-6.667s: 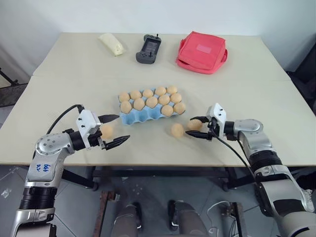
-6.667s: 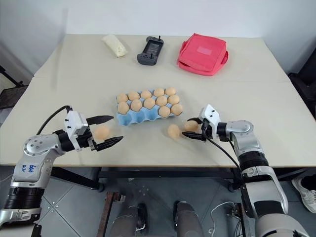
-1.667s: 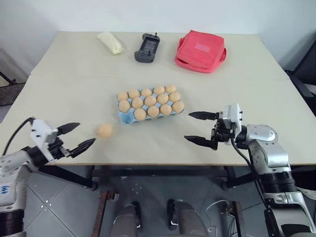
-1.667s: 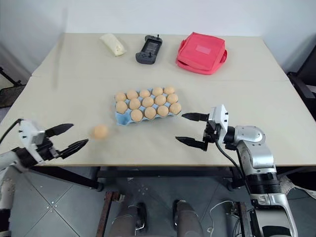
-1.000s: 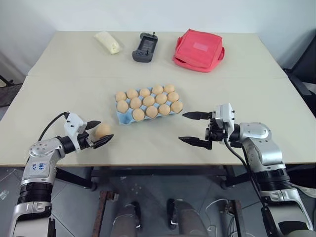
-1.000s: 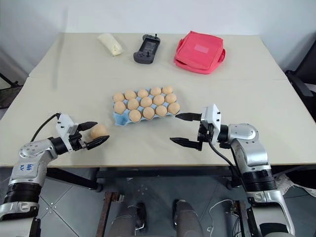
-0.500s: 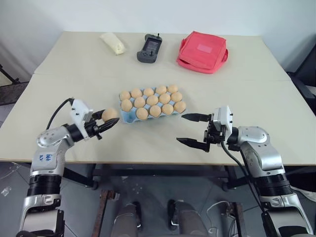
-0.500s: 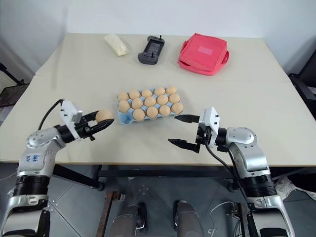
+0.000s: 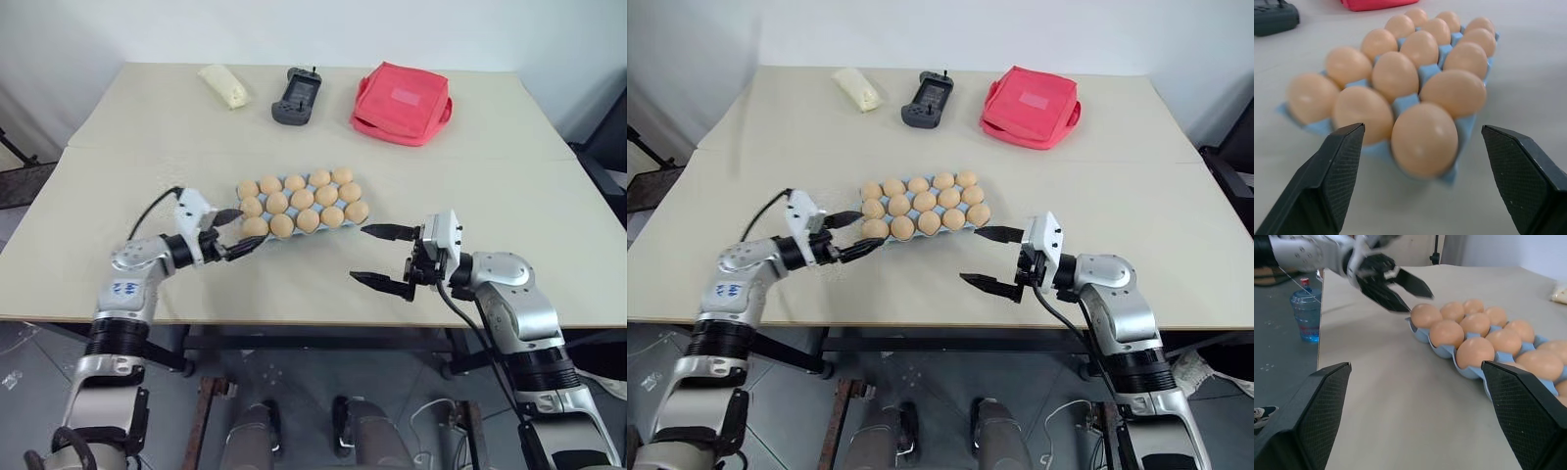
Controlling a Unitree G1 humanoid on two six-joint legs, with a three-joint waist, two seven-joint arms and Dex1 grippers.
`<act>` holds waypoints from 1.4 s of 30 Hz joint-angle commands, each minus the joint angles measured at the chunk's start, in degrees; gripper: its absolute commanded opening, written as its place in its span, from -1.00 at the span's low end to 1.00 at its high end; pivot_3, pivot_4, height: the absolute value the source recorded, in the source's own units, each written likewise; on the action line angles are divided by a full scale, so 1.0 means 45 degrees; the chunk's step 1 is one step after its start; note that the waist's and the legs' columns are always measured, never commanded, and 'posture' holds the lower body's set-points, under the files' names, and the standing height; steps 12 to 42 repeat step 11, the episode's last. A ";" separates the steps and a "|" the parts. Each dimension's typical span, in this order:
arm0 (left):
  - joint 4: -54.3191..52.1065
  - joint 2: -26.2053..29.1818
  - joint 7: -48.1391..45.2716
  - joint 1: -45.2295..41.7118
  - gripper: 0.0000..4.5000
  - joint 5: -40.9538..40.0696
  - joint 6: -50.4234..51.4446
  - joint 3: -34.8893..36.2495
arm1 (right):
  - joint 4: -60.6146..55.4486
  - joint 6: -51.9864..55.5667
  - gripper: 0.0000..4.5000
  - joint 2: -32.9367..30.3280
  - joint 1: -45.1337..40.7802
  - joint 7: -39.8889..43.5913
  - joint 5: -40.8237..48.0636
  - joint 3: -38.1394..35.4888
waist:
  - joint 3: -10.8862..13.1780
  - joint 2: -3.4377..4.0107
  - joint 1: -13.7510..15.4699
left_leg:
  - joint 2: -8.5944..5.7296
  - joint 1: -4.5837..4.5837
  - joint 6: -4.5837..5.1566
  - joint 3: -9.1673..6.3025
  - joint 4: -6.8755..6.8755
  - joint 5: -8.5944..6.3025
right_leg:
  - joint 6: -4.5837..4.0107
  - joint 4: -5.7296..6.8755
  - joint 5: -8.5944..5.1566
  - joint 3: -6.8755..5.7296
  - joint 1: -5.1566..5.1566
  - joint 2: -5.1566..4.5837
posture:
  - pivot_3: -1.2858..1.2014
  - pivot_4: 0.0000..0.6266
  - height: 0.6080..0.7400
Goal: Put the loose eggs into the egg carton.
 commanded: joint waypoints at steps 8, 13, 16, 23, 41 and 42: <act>-0.2036 0.1877 -0.0907 0.3579 0.73 -0.0486 -0.0937 0.1820 | 0.0018 -0.0176 1.00 -0.0321 0.0320 -0.0387 0.0036 -0.0592 | 0.0000 0.0001 0.0095 | 0.0005 -0.0006 -0.0005 -0.0017 -0.0023 -0.0009 | -0.0125 -0.0032 -0.0053 0.0107 -0.0007 -0.0028 | 0.03 -0.52 1.00; -0.2214 0.1683 -0.0458 0.3733 0.73 -0.0417 -0.1138 0.1916 | 0.0219 -0.0198 1.00 -0.0371 0.0398 -0.0561 0.0022 -0.0729 | 0.0000 0.0001 0.0099 | 0.0001 -0.0018 -0.0006 -0.0016 -0.0048 -0.0009 | -0.0182 -0.0078 -0.0061 0.0109 -0.0004 -0.0037 | 0.03 -0.52 1.00; -0.2214 0.1683 -0.0458 0.3733 0.73 -0.0417 -0.1138 0.1916 | 0.0219 -0.0198 1.00 -0.0371 0.0398 -0.0561 0.0022 -0.0729 | 0.0000 0.0001 0.0099 | 0.0001 -0.0018 -0.0006 -0.0016 -0.0048 -0.0009 | -0.0182 -0.0078 -0.0061 0.0109 -0.0004 -0.0037 | 0.03 -0.52 1.00; -0.2214 0.1683 -0.0458 0.3733 0.73 -0.0417 -0.1138 0.1916 | 0.0219 -0.0198 1.00 -0.0371 0.0398 -0.0561 0.0022 -0.0729 | 0.0000 0.0001 0.0099 | 0.0001 -0.0018 -0.0006 -0.0016 -0.0048 -0.0009 | -0.0182 -0.0078 -0.0061 0.0109 -0.0004 -0.0037 | 0.03 -0.52 1.00; -0.2214 0.1683 -0.0458 0.3733 0.73 -0.0417 -0.1138 0.1916 | 0.0219 -0.0198 1.00 -0.0371 0.0398 -0.0561 0.0022 -0.0729 | 0.0000 0.0001 0.0099 | 0.0001 -0.0018 -0.0006 -0.0016 -0.0048 -0.0009 | -0.0182 -0.0078 -0.0061 0.0109 -0.0004 -0.0037 | 0.03 -0.52 1.00; -0.2214 0.1683 -0.0458 0.3733 0.73 -0.0417 -0.1138 0.1916 | 0.0219 -0.0198 1.00 -0.0371 0.0398 -0.0561 0.0022 -0.0729 | 0.0000 0.0001 0.0099 | 0.0001 -0.0018 -0.0006 -0.0016 -0.0048 -0.0009 | -0.0182 -0.0078 -0.0061 0.0109 -0.0004 -0.0037 | 0.03 -0.52 1.00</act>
